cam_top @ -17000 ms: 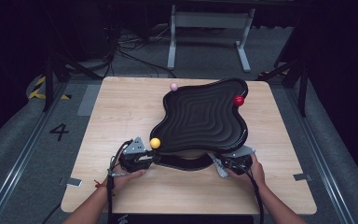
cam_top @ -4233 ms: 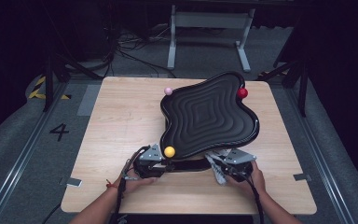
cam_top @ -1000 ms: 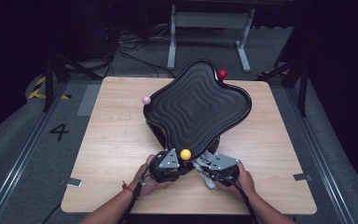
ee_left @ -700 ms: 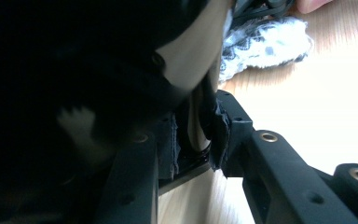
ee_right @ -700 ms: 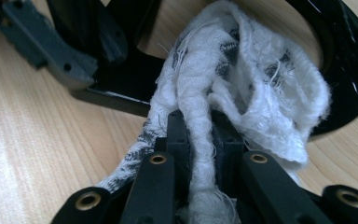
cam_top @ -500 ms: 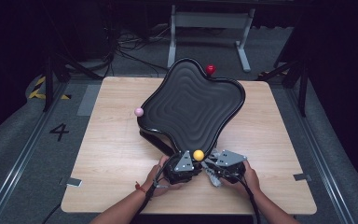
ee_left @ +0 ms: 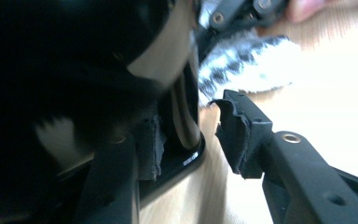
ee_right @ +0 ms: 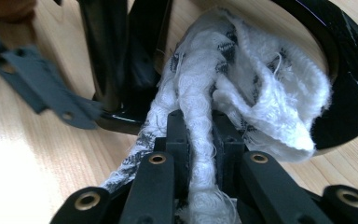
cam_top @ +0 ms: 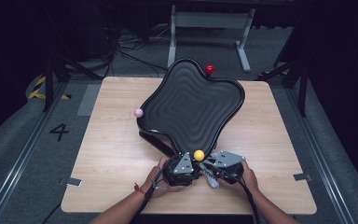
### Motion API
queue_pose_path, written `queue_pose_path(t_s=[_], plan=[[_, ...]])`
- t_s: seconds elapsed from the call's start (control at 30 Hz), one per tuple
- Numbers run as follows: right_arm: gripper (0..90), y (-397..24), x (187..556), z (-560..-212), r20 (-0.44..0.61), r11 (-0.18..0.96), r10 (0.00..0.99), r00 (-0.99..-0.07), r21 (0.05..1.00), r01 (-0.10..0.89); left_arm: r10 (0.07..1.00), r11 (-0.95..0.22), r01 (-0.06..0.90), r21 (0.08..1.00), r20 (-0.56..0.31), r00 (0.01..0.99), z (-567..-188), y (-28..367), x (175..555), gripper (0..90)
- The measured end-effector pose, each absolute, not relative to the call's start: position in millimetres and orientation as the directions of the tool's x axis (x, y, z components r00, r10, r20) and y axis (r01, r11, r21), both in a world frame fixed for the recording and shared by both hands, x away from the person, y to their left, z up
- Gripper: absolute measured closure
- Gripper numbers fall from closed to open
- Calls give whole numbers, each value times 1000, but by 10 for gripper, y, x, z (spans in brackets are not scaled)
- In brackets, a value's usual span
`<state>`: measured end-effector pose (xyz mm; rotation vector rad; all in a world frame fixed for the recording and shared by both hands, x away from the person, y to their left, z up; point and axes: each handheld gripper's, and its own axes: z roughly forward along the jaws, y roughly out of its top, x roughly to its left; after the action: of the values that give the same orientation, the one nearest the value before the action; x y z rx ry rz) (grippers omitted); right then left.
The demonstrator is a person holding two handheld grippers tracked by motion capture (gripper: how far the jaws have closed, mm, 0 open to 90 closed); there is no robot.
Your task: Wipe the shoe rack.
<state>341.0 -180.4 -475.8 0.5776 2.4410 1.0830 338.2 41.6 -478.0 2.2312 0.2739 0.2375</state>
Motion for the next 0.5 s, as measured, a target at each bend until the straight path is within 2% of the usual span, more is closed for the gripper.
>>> queue_pose_path(t_s=[0.23,0.5], plan=[[801,-1846,3438,-4766,-179,607,532,-828,762,225,276,-661,124,740,86,957,-4748,704,3331,489],[801,-1865,3464,-4770,-183,609,543,-820,758,233,425,-611,238,755,59,903,-4691,1339,3411,439]])
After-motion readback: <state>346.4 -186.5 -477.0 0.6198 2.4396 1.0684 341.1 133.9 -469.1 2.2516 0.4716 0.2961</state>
